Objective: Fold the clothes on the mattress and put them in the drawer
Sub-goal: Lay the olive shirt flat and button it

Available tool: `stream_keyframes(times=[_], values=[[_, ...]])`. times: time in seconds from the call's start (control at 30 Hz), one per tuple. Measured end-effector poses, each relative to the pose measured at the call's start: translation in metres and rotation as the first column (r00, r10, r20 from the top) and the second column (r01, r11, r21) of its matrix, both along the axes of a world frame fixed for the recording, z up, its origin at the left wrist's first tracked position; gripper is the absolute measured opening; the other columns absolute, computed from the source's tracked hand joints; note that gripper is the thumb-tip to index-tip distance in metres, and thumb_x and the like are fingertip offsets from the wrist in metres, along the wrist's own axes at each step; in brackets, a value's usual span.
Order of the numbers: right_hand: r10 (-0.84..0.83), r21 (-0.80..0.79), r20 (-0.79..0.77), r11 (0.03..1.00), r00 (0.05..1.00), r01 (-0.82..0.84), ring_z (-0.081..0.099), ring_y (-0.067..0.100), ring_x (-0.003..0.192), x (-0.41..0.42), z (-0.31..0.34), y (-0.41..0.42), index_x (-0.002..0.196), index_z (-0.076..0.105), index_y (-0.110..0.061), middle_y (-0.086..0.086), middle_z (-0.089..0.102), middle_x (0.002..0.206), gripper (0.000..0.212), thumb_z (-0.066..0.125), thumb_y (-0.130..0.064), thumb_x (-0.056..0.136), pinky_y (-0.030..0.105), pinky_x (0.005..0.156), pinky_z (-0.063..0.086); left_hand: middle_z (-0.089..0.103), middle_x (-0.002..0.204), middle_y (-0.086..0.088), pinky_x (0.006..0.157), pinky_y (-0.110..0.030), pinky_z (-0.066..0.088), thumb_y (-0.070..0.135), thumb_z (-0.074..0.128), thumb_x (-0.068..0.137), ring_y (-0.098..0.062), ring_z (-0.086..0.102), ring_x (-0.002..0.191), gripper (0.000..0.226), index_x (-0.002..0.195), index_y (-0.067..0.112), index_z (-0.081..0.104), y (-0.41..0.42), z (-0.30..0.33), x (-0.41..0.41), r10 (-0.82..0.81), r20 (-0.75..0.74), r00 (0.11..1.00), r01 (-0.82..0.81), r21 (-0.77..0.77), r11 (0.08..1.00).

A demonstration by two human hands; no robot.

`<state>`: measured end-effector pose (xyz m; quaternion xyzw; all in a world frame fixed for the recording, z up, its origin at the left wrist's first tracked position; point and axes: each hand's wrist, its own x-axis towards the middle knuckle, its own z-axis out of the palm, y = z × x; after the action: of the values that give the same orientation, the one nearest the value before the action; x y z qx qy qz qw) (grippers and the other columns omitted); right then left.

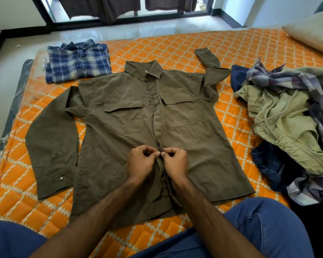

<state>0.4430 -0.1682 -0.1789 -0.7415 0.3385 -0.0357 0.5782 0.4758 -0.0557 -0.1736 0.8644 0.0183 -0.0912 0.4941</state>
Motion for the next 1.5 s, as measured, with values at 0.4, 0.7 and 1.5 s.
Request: stream_keyframes(times=[0.4, 0.7, 1.5], values=[[0.420, -0.405, -0.092, 0.812, 0.903, -0.419, 0.061, 0.009, 0.090, 0.065, 0.048, -0.034, 0.109, 0.056, -0.025, -0.008, 0.061, 0.100, 0.036, 0.074, -0.045, 0.086, 0.034, 0.080, 0.056, 0.066, 0.103, 0.000, 0.060, -0.025, 0.048, 0.008, 0.050, 0.099, -0.017, 0.066, 0.084, 0.023, 0.102, 0.025, 0.065, 0.011, 0.032, 0.066, -0.221, -0.015, 0.975, 0.222, 0.105, 0.969], [0.335, -0.096, -0.120, 0.933, 0.935, -0.346, 0.069, 0.016, 0.080, 0.075, 0.019, -0.062, 0.095, 0.065, -0.027, -0.004, 0.069, 0.082, 0.017, 0.070, -0.018, 0.082, 0.040, 0.078, 0.061, 0.051, 0.101, 0.003, 0.072, -0.033, 0.050, 0.048, 0.060, 0.095, -0.013, 0.057, 0.086, 0.026, 0.101, 0.024, 0.053, 0.002, 0.017, 0.082, -0.230, -0.010, 0.973, 0.213, 0.411, 0.886], [0.348, -0.368, 0.031, 0.876, 0.937, -0.313, 0.065, -0.003, 0.083, 0.069, 0.017, -0.044, 0.104, 0.077, -0.026, -0.017, 0.070, 0.093, 0.018, 0.066, -0.020, 0.092, 0.022, 0.073, 0.056, 0.071, 0.074, 0.011, 0.070, -0.035, 0.059, 0.030, 0.077, 0.082, -0.010, 0.068, 0.071, 0.008, 0.078, 0.029, 0.070, -0.009, 0.005, 0.087, -0.029, -0.004, 1.000, 0.029, 0.163, 0.986]])
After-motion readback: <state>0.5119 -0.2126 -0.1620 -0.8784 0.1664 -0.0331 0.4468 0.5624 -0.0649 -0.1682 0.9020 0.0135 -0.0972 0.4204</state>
